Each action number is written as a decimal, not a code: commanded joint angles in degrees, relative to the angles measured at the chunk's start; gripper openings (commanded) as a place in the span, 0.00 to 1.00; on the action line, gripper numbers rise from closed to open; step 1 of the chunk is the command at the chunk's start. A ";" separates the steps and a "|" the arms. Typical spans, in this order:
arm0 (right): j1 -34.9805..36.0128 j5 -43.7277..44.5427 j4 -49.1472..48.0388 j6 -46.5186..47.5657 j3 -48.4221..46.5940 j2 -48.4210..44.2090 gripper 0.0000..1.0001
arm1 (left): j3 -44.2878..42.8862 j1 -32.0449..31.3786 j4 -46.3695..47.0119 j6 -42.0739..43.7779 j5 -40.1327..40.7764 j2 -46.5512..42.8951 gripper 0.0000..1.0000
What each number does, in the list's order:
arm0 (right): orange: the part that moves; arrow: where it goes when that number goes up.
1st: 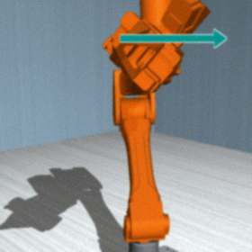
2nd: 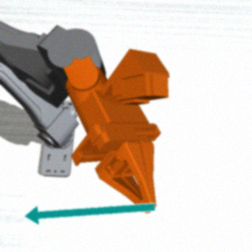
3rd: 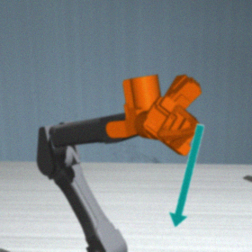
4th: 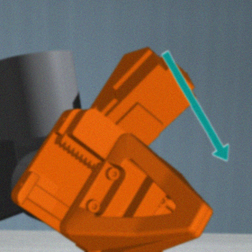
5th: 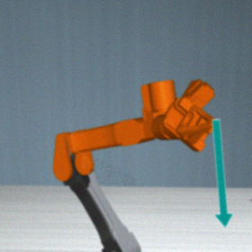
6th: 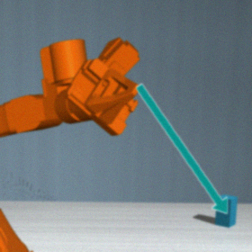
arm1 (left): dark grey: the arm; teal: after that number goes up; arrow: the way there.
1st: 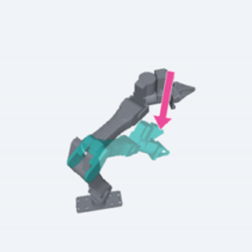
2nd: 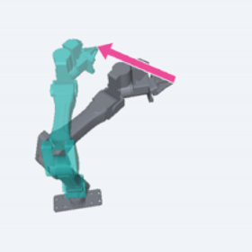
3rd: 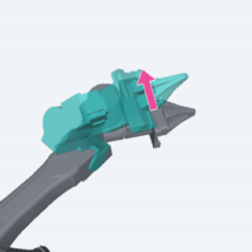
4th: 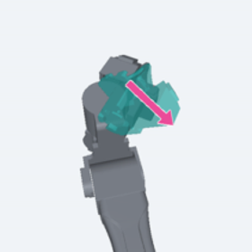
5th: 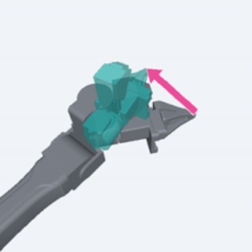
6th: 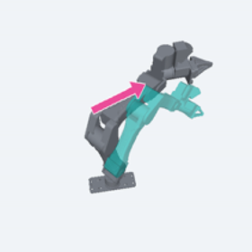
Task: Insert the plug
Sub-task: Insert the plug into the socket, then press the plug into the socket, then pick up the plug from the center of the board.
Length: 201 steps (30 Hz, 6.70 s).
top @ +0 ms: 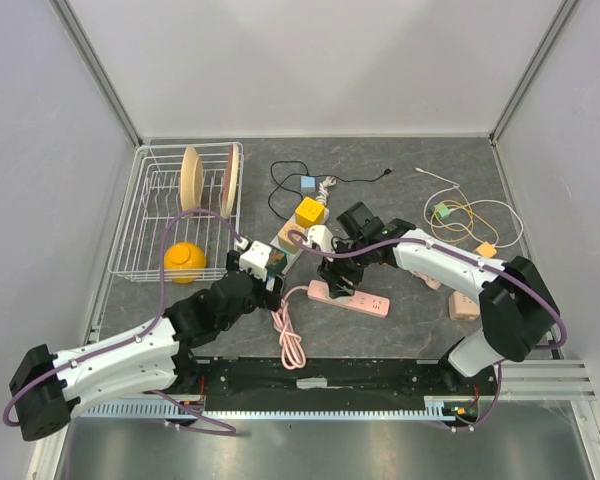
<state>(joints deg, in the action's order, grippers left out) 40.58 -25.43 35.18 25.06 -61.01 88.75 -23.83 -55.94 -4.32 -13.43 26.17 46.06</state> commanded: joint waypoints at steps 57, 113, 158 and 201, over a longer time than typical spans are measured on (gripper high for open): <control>5.83 13.57 2.96 0.96 5.82 -7.10 0.81 | -10.80 0.31 4.05 -1.16 5.29 7.20 0.95; 11.37 21.74 15.80 -0.80 -3.94 5.12 0.00 | -4.38 0.31 -3.15 -14.96 16.10 -3.88 0.94; -13.67 21.56 -10.74 -32.69 -7.82 -14.39 0.98 | -12.37 1.27 1.06 -4.32 13.65 4.01 0.97; -34.25 16.91 -20.06 -44.13 2.74 -1.83 0.93 | -27.57 15.86 2.65 1.39 -5.52 24.85 0.98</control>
<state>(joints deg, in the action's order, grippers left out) 5.98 -7.55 18.70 -20.56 -55.07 84.77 -45.32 -41.74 -4.19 -13.15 22.26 67.29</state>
